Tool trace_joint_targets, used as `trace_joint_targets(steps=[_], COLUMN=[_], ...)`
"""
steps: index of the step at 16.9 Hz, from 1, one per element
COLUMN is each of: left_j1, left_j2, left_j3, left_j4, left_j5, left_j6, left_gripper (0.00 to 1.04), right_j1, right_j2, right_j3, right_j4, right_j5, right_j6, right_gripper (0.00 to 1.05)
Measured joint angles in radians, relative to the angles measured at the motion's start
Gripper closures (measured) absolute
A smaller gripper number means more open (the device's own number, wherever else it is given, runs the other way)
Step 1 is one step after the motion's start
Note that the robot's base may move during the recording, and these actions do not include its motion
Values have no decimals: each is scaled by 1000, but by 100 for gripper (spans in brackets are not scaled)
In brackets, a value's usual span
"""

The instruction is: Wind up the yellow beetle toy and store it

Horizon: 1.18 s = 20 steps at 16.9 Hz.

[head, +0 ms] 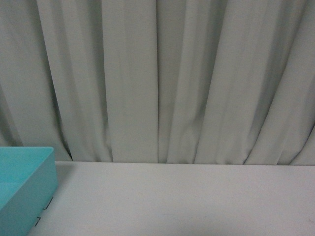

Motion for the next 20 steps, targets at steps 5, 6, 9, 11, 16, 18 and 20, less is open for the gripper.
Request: trace_joint_targets(steps=[5, 6, 9, 11, 16, 18, 20], left_j1=[0, 0, 0, 0, 0, 0, 0], left_j2=[-92, -104, -246, -294, -294, -294, -294], left_j3=[0, 0, 1, 3, 0, 0, 0], left_j4=[-86, -99, -296, -295, -297, -297, -297], left_j5=[0, 0, 3, 0, 0, 0, 0], left_j6=[0, 0, 0, 0, 0, -1, -1], left_gripper=[103, 103, 103, 103, 103, 96, 77], right_j1=[0, 0, 0, 0, 0, 0, 0], right_j2=[0, 0, 0, 0, 0, 0, 0], right_j3=[0, 0, 0, 0, 0, 0, 0], right_j4=[0, 0, 0, 2, 1, 0, 0], right_j5=[0, 0, 1, 0, 0, 0, 0], right_j6=[0, 0, 0, 0, 0, 0, 0], right_gripper=[7, 7, 7, 7, 7, 7, 7])
